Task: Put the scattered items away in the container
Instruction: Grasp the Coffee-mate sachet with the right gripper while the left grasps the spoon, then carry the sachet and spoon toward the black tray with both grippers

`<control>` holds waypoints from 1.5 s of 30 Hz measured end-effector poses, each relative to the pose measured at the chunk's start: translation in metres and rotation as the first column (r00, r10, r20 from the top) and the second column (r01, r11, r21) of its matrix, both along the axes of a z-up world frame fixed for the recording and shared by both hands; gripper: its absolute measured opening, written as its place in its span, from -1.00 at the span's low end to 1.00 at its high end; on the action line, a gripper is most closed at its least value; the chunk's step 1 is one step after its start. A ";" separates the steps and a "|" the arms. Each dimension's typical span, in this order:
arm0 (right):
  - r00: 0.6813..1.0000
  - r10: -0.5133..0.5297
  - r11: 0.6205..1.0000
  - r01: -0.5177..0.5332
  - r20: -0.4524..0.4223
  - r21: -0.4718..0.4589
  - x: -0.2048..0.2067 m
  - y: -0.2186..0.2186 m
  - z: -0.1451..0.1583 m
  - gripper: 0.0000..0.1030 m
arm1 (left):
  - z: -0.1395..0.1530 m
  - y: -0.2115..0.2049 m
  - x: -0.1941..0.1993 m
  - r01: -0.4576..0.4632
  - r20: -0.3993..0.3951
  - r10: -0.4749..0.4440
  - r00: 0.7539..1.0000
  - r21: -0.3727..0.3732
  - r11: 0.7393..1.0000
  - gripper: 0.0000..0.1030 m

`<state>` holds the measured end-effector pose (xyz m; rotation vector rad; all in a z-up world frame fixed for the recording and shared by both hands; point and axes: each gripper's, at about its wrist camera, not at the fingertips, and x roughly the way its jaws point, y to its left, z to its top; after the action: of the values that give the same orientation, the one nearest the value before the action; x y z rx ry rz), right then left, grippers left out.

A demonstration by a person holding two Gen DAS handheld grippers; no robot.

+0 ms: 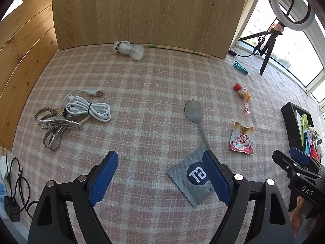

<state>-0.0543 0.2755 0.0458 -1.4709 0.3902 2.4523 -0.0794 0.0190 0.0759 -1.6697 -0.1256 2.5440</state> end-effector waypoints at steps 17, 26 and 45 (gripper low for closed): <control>0.984 0.032 0.996 -0.017 0.174 -0.087 -0.069 0.001 -0.039 0.36 | -0.050 0.041 -0.063 -0.033 0.177 0.023 0.984 0.051 0.998 0.09; 0.978 0.026 0.990 0.004 0.205 -0.143 -0.080 -0.003 -0.059 0.36 | -0.060 0.048 -0.073 -0.057 0.204 0.042 0.978 0.067 0.996 -0.03; 0.982 0.026 1.000 -0.027 0.189 0.005 -0.087 -0.027 -0.068 -0.20 | -0.071 0.146 -0.082 0.005 0.125 0.001 0.992 -0.049 0.999 -0.91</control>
<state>-0.1410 0.2483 -0.0226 -1.6979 0.3247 2.3041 -0.1610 0.1645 0.0049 -1.8462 -0.0712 2.4592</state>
